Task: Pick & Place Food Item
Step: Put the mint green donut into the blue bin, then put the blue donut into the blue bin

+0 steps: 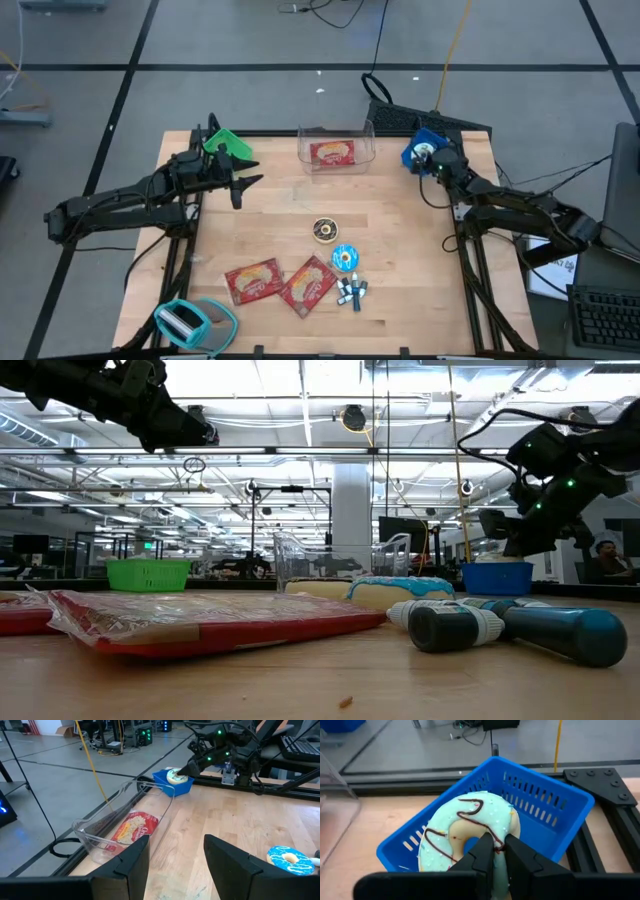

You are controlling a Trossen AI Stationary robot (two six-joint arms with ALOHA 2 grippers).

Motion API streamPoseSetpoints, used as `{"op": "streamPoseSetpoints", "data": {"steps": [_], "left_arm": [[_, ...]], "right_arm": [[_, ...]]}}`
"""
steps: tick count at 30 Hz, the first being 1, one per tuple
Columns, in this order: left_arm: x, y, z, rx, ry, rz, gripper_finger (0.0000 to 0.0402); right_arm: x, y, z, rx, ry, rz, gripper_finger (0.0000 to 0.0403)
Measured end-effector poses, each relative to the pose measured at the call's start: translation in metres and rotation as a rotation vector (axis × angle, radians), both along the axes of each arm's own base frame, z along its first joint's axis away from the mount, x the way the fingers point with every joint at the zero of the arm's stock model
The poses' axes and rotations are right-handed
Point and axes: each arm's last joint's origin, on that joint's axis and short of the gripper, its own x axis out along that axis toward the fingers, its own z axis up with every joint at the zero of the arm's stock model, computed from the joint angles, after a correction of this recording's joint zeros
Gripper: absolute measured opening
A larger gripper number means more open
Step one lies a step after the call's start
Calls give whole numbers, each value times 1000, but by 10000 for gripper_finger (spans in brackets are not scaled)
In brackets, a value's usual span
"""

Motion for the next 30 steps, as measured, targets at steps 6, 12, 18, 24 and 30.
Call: {"op": "streamPoseSetpoints", "data": {"steps": [6,12,18,24,30], "left_arm": [[0,0,0,0,0,0,186],[0,0,0,0,0,0,186],[0,0,0,0,0,0,186],[0,0,0,0,0,0,186],[0,0,0,0,0,0,186]], "right_arm": [[-2,3,-6,-18,-16,-1,32],[-2,2,-5,-31,-20,3,72],[-1,1,-3,-47,-28,5,139],[0,-1,1,-94,-41,19,183],[4,-3,12,-177,-135,40,194]]}}
